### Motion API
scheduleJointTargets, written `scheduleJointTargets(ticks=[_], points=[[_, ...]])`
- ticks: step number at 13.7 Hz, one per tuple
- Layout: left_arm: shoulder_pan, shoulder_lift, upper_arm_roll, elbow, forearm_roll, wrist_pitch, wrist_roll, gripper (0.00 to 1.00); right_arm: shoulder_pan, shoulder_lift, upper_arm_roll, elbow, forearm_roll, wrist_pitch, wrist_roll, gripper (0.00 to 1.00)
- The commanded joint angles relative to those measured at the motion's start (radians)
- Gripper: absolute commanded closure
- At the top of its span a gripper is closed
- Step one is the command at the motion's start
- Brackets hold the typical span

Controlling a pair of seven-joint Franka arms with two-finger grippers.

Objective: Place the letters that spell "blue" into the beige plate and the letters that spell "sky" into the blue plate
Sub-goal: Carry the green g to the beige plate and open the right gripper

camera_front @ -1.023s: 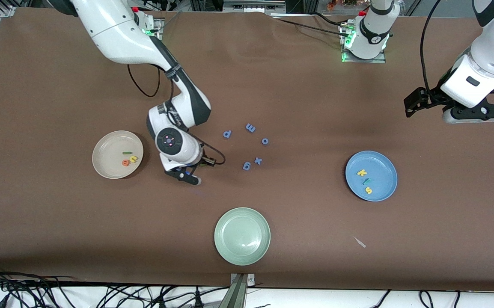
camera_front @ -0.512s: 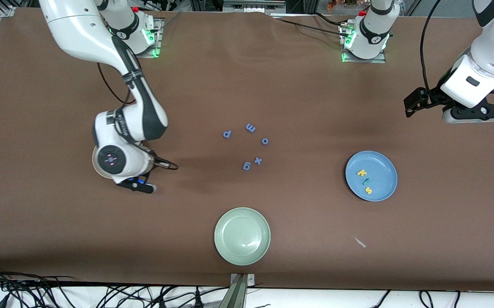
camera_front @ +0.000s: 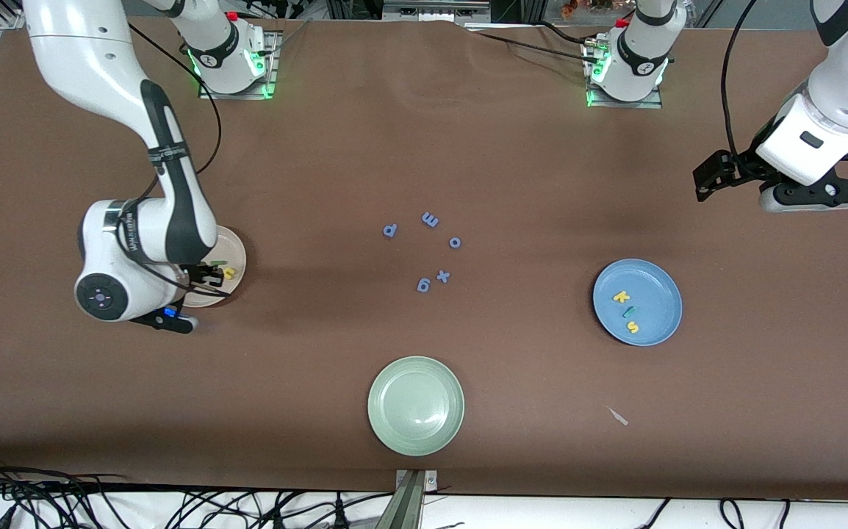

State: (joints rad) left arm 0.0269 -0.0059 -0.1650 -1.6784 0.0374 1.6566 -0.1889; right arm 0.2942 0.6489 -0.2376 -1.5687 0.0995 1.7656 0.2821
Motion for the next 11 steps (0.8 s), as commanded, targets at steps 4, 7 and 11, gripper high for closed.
scheduleJointTargets(ticks=[4, 7, 11], points=[[0.005, 0.007, -0.004, 0.022, -0.024, -0.017, 0.019, 0.0, 0.011, -0.017, 0.009, 0.064, 0.017, -0.035, -0.011, 0.0], [0.005, 0.007, -0.004, 0.022, -0.024, -0.017, 0.019, 0.0, 0.013, -0.032, 0.012, 0.159, 0.081, -0.139, -0.011, 0.0], [0.007, 0.007, -0.004, 0.022, -0.024, -0.017, 0.02, 0.0, 0.017, -0.049, 0.011, 0.314, 0.078, -0.349, -0.021, 0.0]])
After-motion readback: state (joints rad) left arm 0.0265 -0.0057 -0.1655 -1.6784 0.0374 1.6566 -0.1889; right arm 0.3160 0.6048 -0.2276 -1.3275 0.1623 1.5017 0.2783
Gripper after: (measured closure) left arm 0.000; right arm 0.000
